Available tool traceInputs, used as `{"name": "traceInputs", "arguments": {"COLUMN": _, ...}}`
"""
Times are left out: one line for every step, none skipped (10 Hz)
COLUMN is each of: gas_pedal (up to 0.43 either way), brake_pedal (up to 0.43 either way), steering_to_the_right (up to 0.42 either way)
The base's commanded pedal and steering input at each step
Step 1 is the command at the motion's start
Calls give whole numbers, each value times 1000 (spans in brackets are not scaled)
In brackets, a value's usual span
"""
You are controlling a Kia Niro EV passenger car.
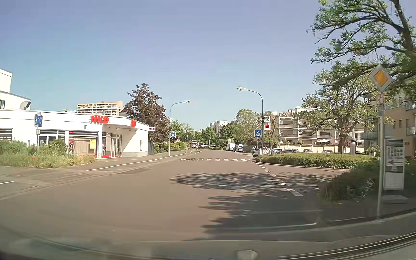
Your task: Follow the waypoints while adhering to traffic rules and regulations
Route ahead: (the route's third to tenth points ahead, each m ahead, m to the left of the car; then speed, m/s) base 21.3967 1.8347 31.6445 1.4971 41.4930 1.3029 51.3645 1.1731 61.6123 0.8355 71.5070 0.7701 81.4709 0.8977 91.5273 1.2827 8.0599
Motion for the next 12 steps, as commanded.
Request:
{"name": "traceInputs", "arguments": {"gas_pedal": 67, "brake_pedal": 30, "steering_to_the_right": 3}}
{"name": "traceInputs", "arguments": {"gas_pedal": 67, "brake_pedal": 30, "steering_to_the_right": 3}}
{"name": "traceInputs", "arguments": {"gas_pedal": 67, "brake_pedal": 30, "steering_to_the_right": 3}}
{"name": "traceInputs", "arguments": {"gas_pedal": 67, "brake_pedal": 30, "steering_to_the_right": 3}}
{"name": "traceInputs", "arguments": {"gas_pedal": 67, "brake_pedal": 30, "steering_to_the_right": 3}}
{"name": "traceInputs", "arguments": {"gas_pedal": 67, "brake_pedal": 30, "steering_to_the_right": 4}}
{"name": "traceInputs", "arguments": {"gas_pedal": 67, "brake_pedal": 30, "steering_to_the_right": 8}}
{"name": "traceInputs", "arguments": {"gas_pedal": 67, "brake_pedal": 30, "steering_to_the_right": 13}}
{"name": "traceInputs", "arguments": {"gas_pedal": 67, "brake_pedal": 30, "steering_to_the_right": 17}}
{"name": "traceInputs", "arguments": {"gas_pedal": 67, "brake_pedal": 30, "steering_to_the_right": 17}}
{"name": "traceInputs", "arguments": {"gas_pedal": 67, "brake_pedal": 30, "steering_to_the_right": 15}}
{"name": "traceInputs", "arguments": {"gas_pedal": 67, "brake_pedal": 30, "steering_to_the_right": 13}}
